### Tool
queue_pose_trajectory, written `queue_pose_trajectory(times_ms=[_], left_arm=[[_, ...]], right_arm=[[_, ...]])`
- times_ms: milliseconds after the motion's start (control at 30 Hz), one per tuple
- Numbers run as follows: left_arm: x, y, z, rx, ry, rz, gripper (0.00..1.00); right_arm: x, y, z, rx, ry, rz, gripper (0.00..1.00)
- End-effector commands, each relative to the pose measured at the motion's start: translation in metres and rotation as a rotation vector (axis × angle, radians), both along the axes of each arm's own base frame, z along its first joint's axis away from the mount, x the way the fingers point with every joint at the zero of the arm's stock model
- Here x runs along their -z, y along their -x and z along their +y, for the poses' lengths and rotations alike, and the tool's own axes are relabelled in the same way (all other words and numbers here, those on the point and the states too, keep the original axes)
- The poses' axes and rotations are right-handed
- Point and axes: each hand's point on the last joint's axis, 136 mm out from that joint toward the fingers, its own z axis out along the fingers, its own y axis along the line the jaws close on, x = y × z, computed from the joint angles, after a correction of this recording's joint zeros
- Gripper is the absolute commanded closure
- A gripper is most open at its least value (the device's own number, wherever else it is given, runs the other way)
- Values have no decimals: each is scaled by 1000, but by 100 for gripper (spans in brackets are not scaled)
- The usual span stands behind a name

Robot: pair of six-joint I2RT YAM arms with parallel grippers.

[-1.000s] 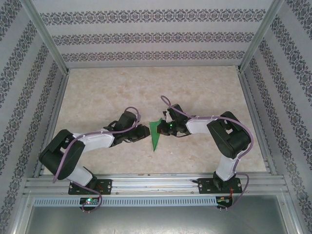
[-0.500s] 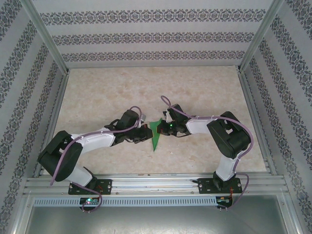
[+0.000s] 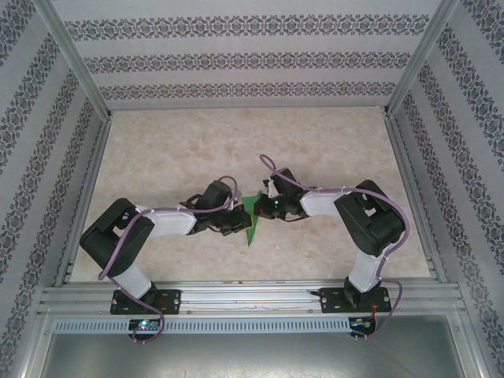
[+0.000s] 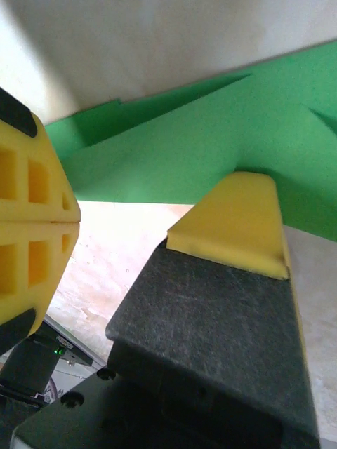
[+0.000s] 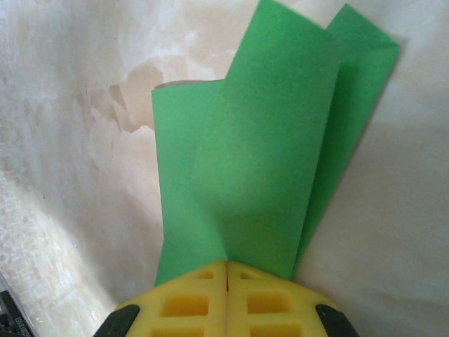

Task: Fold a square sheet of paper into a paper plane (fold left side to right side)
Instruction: Fold the wing for the fifth time at the center of the table.

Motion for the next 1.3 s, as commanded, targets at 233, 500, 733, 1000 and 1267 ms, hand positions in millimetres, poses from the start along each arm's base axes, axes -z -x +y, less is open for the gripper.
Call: queue_pose_trajectory(times_ms=[233,500,733,1000,1267], left_arm=[[18,13,-11,13,23,37,95],[28,17,-9,2,-1,49,95],[43,24,-7,9,-66,71,96],[60,32,3,37,-206,87,98],[64,42,21,73,-298,79,98]], right_arm=[[32,20,-13,6,106,108,100],[32,21,-13,7,110,109,100],[26,18,-9,0,99,96,100],[-16,-3,5,-17,-18,-11,100],[-59,-5,-13,-18,-134,-137,100]])
